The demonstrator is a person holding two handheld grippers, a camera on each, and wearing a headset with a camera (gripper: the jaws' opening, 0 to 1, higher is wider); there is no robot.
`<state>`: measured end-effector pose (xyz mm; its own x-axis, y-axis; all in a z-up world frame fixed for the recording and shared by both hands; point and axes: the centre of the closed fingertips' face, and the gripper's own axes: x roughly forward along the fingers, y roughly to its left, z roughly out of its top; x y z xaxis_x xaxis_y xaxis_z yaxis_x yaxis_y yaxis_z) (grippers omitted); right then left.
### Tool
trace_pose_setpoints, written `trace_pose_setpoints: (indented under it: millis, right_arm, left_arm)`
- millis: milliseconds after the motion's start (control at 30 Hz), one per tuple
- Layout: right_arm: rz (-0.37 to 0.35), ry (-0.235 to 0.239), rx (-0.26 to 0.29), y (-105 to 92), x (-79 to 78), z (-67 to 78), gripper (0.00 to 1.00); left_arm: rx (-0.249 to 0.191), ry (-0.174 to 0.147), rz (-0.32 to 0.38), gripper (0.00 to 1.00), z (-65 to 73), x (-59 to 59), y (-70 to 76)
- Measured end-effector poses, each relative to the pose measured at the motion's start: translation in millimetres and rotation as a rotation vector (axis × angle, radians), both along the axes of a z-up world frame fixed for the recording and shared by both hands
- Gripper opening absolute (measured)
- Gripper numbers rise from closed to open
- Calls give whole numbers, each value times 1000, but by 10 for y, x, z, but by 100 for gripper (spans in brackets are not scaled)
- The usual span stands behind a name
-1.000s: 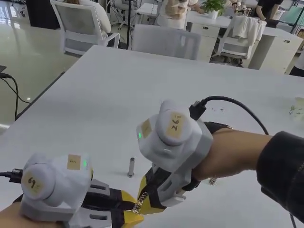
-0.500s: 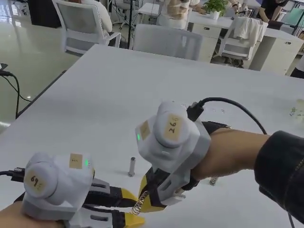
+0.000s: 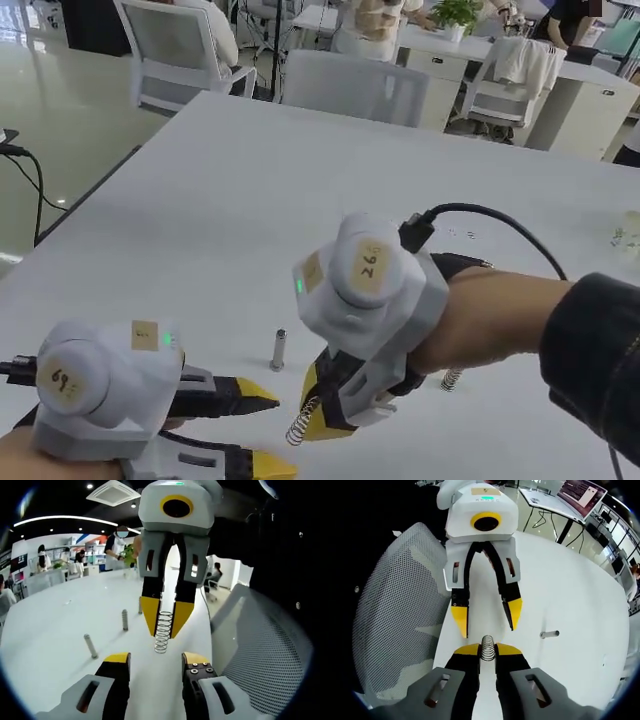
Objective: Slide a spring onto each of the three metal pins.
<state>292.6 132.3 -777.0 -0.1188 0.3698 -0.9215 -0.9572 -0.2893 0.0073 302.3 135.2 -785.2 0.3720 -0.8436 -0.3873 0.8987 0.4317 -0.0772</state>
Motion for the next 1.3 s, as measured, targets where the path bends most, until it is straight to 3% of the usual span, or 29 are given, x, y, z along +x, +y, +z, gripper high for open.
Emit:
trace_pose_setpoints:
  millis: [500,767,1300]
  right_arm:
    - [-16,-13,-16,-88,117,12,8]
    - [-39,-42,-22,-126,295,78,8]
    - [-66,-99,-31,-112,654,264,8]
  left_arm:
    - [-4,-3,89,51,-10,106,163]
    - [-4,-8,136,58,-26,160,268]
    - [-10,-20,185,64,-17,207,374]
